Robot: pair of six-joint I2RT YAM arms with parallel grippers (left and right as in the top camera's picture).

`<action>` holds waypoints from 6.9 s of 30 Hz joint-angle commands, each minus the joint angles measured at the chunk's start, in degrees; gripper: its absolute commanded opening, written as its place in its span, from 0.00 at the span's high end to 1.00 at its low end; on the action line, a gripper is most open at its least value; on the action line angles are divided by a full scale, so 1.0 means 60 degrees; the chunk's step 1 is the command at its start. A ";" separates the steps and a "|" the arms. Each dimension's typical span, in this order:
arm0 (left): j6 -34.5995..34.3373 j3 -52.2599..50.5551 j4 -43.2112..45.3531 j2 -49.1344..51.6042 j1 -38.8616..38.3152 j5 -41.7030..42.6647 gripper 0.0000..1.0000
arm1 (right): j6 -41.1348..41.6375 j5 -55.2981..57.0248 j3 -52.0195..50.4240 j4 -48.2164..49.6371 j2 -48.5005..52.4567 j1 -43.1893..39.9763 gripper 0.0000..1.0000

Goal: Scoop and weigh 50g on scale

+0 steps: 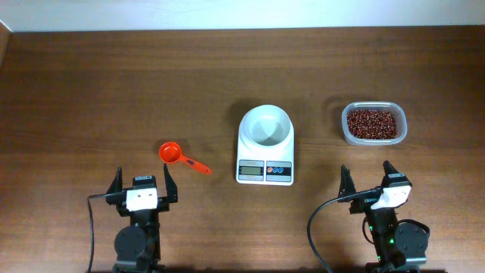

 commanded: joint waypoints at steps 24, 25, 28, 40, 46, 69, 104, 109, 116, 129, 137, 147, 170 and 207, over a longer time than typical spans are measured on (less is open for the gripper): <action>0.0153 -0.0015 -0.0047 -0.0018 0.0055 -0.0044 0.01 | 0.0025 -0.0087 -0.0051 -0.0029 -0.0073 0.0062 0.01; 0.0153 -0.0015 -0.0047 -0.0018 0.0055 -0.0044 0.01 | 0.0025 -0.0087 -0.0051 -0.0029 -0.0073 0.0062 0.01; 0.0153 -0.0015 -0.0047 -0.0018 0.0055 -0.0044 0.01 | 0.0025 -0.0087 -0.0051 -0.0029 -0.0073 0.0058 0.01; 0.0153 -0.0015 -0.0047 -0.0018 0.0055 -0.0044 0.01 | 0.0025 -0.0087 -0.0051 -0.0029 -0.0073 0.0062 0.01; 0.0153 -0.0015 -0.0047 -0.0018 0.0055 -0.0044 0.01 | 0.0025 -0.0087 -0.0051 -0.0033 -0.0073 0.0062 0.01; -0.1191 0.1705 0.0375 0.0474 0.0055 0.0528 0.01 | 0.0025 -0.0087 -0.0051 -0.0029 -0.0073 0.0062 0.01; -0.5479 1.0098 -0.7326 1.0677 0.0259 0.1945 0.11 | 0.0025 -0.0087 -0.0051 -0.0029 -0.0073 0.0062 0.01; -0.5905 1.0098 -0.7442 1.2291 0.0984 0.1953 0.24 | 0.0025 -0.0087 -0.0051 -0.0033 -0.0073 0.0062 0.01; -0.6867 1.0072 -0.7380 1.4141 0.1013 0.1767 0.41 | 0.0025 -0.0087 -0.0051 -0.0029 -0.0073 0.0062 0.01; -0.8623 0.9406 -0.6324 1.5875 0.1009 0.1563 0.55 | 0.0025 -0.0087 -0.0051 -0.0029 -0.0073 0.0062 0.01; -0.8728 0.8262 -0.4091 1.5890 0.1009 0.1585 0.60 | 0.0025 -0.0087 -0.0051 -0.0029 -0.0073 0.0062 0.01; -0.8725 0.8185 -0.3963 1.6557 0.1009 0.1519 0.87 | 0.0025 -0.0087 -0.0051 -0.0033 -0.0073 0.0062 0.01; -0.8717 0.8215 -0.4849 1.3387 0.1013 0.1519 1.00 | 0.0025 -0.0087 -0.0051 -0.0029 -0.0073 0.0062 0.01; -1.2783 0.8225 -0.5676 1.1591 0.1009 0.2215 1.00 | 0.0025 -0.0087 -0.0051 -0.0029 -0.0073 0.0062 0.01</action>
